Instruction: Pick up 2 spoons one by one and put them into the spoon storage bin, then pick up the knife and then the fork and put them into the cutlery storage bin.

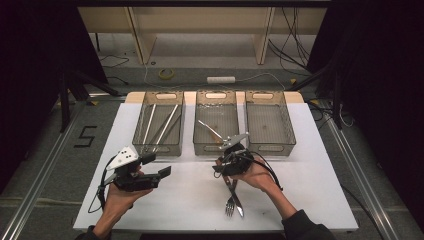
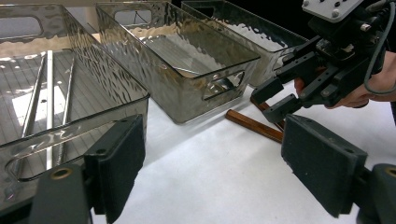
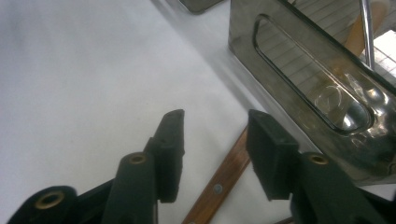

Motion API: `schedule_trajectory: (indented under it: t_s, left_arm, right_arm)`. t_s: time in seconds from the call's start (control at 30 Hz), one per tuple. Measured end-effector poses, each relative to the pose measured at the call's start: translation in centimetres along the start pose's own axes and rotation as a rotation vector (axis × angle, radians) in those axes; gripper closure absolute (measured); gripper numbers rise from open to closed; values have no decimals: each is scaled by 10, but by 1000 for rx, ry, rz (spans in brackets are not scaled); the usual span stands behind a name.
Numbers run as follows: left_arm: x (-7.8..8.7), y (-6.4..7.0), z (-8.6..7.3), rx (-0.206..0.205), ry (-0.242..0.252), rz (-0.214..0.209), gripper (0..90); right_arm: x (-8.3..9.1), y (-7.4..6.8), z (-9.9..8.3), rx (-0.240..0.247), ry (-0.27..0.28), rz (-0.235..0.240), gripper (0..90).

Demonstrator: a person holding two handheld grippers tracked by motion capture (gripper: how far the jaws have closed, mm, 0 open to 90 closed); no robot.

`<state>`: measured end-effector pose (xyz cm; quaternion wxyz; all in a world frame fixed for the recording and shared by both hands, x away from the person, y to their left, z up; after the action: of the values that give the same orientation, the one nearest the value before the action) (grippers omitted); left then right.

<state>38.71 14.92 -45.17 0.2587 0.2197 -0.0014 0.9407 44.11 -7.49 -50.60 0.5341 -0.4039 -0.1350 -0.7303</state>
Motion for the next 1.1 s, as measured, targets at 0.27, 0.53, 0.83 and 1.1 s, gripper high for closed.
schedule_trajectory:
  t_s: [0.27,0.53,0.83,1.1]
  left_arm:
    - [-1,0,1,3,1,-3,211]
    - [0,1,0,-7,-2,-4,211]
    - [1,2,0,-7,0,-11,212]
    - [1,3,-1,-18,-1,-14,212]
  right_arm:
    - [-9,0,-1,26,-38,-7,788]
    - [-21,3,-6,41,-95,-5,900]
    - [-34,10,-13,43,-165,-18,900]
    - [-22,20,-21,-5,-190,-51,900]
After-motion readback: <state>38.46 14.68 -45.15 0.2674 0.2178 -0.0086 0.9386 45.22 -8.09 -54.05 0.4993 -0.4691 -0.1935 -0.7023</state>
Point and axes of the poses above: each handheld gripper's, and its own axes: x roughly backward along the jaws, z roughly out of its top, y roughly to its right, the point moved 8 cm from there along -x, roughly forward along the jaws, and after that the axes turned 13 degrees about z, right-handed, at the moved point
